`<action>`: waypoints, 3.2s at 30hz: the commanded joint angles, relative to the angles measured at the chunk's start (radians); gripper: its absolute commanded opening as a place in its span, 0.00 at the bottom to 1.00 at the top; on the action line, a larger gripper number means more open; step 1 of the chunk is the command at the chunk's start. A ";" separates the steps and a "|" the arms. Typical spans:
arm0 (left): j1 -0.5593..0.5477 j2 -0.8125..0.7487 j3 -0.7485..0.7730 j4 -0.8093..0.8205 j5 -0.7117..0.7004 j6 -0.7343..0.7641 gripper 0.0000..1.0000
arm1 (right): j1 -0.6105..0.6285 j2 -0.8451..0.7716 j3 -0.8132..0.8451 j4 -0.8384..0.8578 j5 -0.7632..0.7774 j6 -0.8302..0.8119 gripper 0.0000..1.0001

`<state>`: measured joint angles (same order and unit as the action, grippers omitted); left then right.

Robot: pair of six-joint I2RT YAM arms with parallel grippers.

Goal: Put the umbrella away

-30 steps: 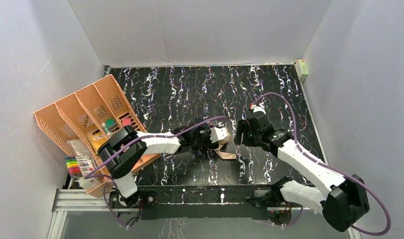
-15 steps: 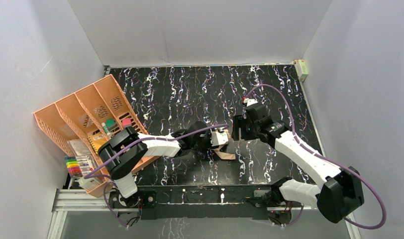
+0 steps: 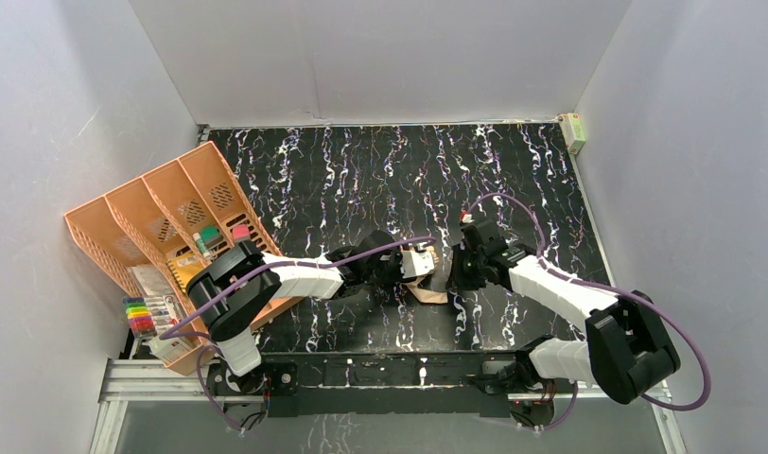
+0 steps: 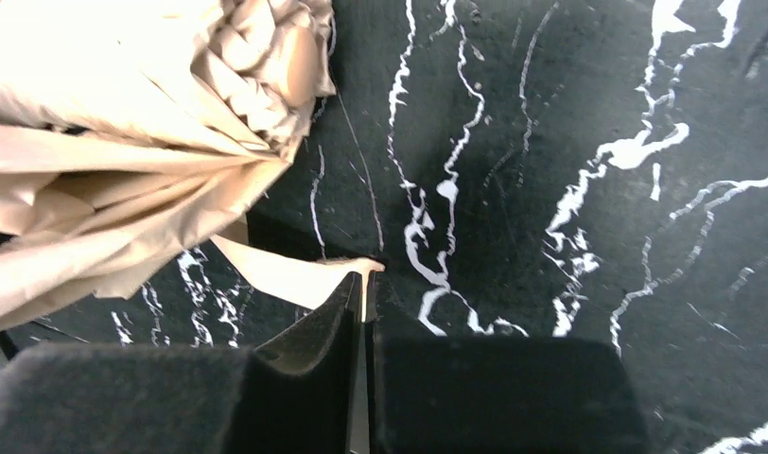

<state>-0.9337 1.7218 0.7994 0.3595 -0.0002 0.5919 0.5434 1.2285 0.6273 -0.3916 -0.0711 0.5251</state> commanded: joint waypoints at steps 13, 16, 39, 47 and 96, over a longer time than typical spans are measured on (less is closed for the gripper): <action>-0.003 0.054 -0.038 -0.195 -0.010 0.009 0.00 | -0.002 0.173 -0.046 0.418 -0.158 0.050 0.09; -0.002 0.055 -0.037 -0.197 -0.013 0.009 0.00 | -0.002 0.204 -0.050 0.401 -0.224 0.035 0.06; -0.004 0.050 -0.045 -0.200 -0.007 0.023 0.00 | -0.002 -0.130 -0.028 0.051 -0.252 -0.030 0.35; -0.021 0.010 -0.091 -0.160 0.047 0.112 0.00 | -0.008 -0.178 0.130 0.012 0.094 -0.155 0.80; -0.201 0.117 -0.372 0.373 -0.292 0.549 0.00 | -0.014 0.668 0.549 -0.210 -0.441 -1.098 0.75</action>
<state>-1.1316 1.7912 0.4812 0.9695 -0.2897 1.1450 0.5194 1.8450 1.1614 -0.5644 -0.6544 -0.5449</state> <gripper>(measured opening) 0.330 0.849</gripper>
